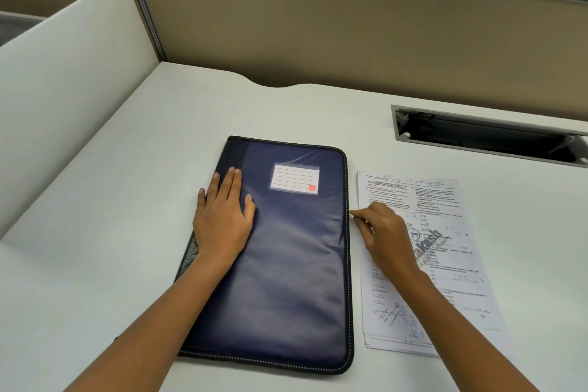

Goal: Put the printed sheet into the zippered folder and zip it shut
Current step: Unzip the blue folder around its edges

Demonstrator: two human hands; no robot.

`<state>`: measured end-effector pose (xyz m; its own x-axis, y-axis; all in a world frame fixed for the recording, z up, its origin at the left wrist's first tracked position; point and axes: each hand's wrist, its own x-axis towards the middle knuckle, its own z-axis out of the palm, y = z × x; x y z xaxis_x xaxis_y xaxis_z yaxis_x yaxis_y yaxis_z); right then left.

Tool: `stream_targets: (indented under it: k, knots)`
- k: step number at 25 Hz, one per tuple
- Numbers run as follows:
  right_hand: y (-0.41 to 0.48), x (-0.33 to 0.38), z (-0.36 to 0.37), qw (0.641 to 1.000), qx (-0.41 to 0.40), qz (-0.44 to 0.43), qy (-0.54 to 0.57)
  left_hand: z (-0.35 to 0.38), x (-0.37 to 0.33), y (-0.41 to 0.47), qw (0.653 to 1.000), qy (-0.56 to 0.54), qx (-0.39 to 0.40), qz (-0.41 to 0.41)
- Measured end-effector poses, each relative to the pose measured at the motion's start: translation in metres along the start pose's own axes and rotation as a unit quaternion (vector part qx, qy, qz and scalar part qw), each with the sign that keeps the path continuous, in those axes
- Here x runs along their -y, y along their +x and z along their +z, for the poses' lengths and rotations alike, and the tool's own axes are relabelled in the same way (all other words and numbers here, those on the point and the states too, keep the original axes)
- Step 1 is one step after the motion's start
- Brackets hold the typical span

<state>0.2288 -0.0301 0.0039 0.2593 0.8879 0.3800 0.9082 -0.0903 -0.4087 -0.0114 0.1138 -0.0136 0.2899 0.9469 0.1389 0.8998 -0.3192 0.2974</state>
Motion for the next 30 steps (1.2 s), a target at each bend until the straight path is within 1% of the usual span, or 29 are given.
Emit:
stream_targets:
  k: [7,13,17,19,20,22,24,25,27,30]
  knots:
    - [-0.058,0.027,-0.014,0.999,0.012,0.039,0.017,-0.004,-0.001,0.000,1.000,0.000,0.009,-0.001]
    - [-0.122,0.049,-0.028,0.998,0.034,0.051,0.028,-0.005,-0.001,0.000,1.000,-0.006,0.014,0.006]
    - [-0.142,0.062,-0.032,0.997,0.032,0.071,0.029,-0.013,0.000,-0.001,0.999,-0.014,0.044,0.024]
    - [-0.144,0.066,-0.033,0.996,0.030,0.081,0.027,-0.024,-0.004,-0.008,0.996,-0.044,0.064,0.047]
    - [-0.145,0.068,-0.033,0.996,0.030,0.083,0.025,-0.029,-0.006,-0.017,0.993,-0.065,0.070,0.072]
    - [-0.146,0.072,-0.035,0.996,0.029,0.084,0.019,-0.034,-0.012,-0.051,0.983,-0.082,0.076,0.149]
    - [-0.147,0.075,-0.036,0.996,0.025,0.086,0.014,-0.031,-0.016,-0.094,0.972,-0.038,0.085,0.217]
    - [-0.147,0.077,-0.036,0.996,0.021,0.087,0.011,-0.028,-0.018,-0.110,0.970,-0.011,0.088,0.228]
    - [-0.147,0.078,-0.037,0.996,0.015,0.087,0.005,-0.020,-0.019,-0.128,0.973,0.027,0.082,0.213]
    - [-0.152,0.080,-0.039,0.996,0.017,0.087,0.004,-0.015,-0.019,-0.131,0.979,0.044,0.065,0.190]
